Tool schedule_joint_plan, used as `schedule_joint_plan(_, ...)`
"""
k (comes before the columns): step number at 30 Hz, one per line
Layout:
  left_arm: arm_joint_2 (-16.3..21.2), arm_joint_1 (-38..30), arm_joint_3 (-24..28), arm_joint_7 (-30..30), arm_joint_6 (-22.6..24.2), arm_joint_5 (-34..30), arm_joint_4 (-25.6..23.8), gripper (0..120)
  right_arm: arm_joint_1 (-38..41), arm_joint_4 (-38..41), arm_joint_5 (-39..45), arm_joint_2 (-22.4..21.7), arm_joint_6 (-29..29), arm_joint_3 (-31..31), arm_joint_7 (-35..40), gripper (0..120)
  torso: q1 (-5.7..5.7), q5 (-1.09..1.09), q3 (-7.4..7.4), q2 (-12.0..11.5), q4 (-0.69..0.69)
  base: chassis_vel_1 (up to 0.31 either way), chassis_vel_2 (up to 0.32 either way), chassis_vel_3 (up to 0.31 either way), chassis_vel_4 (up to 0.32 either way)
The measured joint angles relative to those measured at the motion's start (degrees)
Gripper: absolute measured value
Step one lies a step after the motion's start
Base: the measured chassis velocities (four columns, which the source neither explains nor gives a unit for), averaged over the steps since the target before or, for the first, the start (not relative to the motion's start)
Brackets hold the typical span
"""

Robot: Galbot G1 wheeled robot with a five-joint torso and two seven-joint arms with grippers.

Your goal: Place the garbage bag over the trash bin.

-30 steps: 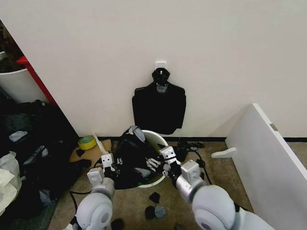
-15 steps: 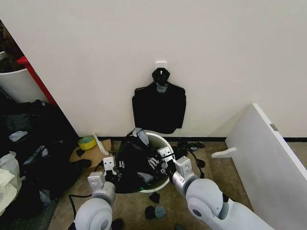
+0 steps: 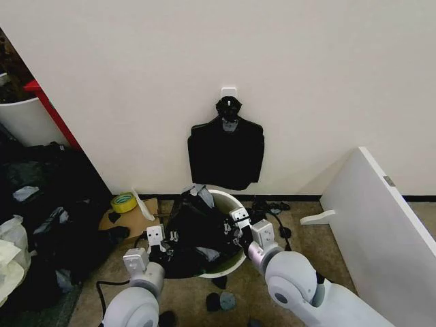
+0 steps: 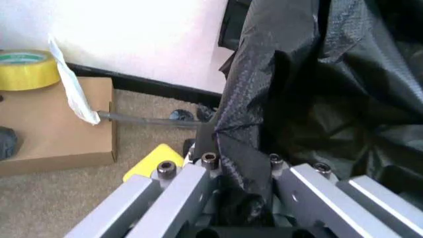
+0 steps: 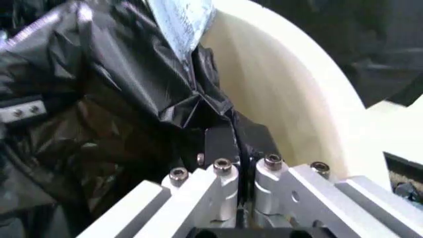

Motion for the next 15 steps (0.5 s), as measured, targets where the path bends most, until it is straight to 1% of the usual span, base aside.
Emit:
schedule_joint_plan(3,0.1,0.1,-0.2,0.5,-0.4,0.4,0.5,2,-1.2,2.7,0.1,-1.1,1.3,1.7,-0.5,0,0.0,0.0,0.0,0.0,-0.01,0.0,0.0,0.0,0.0)
schedule_joint_plan(6,0.5,0.7,-0.2,1.6,-1.2,0.9,0.7,2,-1.5,4.6,1.9,-2.3,2.7,4.4,-1.0,0,0.0,-0.01,0.0,0.0,0.0,0.0,0.0,0.0,0.0)
schedule_joint_plan(8,0.5,0.9,-0.2,1.9,-1.3,1.0,0.7,2,-1.4,4.7,2.7,-2.6,2.8,5.0,-1.0,0,0.0,-0.01,0.0,0.0,0.0,0.0,0.0,0.0,0.0)
schedule_joint_plan(11,0.7,1.6,-0.2,3.1,-1.7,2.0,0.5,2,-0.5,4.7,6.0,-4.0,2.9,7.1,-0.6,0,0.0,0.0,0.0,0.0,0.0,0.0,0.0,0.0,0.0)
schedule_joint_plan(15,1.1,3.1,-0.4,5.5,-3.0,3.6,0.3,2,0.7,3.5,10.3,-5.8,1.8,8.2,0.5,0,0.0,0.0,0.0,0.0,0.0,0.0,0.0,0.0,0.0)
